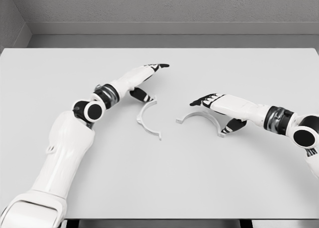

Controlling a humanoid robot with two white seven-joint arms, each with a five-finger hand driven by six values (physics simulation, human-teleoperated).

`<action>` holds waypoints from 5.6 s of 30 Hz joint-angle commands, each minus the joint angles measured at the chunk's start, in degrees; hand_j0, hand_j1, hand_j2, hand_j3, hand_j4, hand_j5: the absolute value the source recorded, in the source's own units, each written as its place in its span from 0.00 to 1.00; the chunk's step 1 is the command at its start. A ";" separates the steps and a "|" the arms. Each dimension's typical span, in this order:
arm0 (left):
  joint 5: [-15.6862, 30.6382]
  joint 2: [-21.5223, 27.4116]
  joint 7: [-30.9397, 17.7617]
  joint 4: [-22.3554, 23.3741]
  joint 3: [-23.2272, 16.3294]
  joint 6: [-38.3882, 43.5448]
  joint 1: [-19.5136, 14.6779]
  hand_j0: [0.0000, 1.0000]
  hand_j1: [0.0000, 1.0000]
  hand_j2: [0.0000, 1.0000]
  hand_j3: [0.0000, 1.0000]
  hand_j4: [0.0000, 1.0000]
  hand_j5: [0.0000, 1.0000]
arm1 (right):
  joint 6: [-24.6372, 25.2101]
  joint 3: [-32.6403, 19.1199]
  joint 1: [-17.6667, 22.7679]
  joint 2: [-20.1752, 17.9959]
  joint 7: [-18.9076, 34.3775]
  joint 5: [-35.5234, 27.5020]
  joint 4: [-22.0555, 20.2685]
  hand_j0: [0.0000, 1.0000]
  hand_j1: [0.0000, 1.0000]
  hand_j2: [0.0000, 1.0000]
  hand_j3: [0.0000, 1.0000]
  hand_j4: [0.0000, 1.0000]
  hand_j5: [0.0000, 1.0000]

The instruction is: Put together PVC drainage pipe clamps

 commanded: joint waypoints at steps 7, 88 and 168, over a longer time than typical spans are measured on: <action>0.34 -1.04 0.06 -0.31 -0.73 0.14 0.00 1.00 1.00 1.00 1.00 1.00 1.00 | 0.10 0.06 0.00 0.84 0.04 -0.23 -0.18 1.00 1.00 1.00 1.00 1.00 1.00; -2.73 -1.04 0.06 -15.16 -6.36 -6.19 10.28 1.00 1.00 1.00 1.00 1.00 1.00 | -0.16 -2.84 -6.86 -12.43 0.04 -0.58 7.02 1.00 1.00 1.00 1.00 1.00 1.00; -4.14 -1.04 -0.03 -9.36 -8.29 -6.28 4.31 1.00 1.00 1.00 1.00 1.00 1.00 | -0.60 -2.76 -6.68 -12.43 0.04 -0.67 6.41 1.00 1.00 1.00 1.00 1.00 1.00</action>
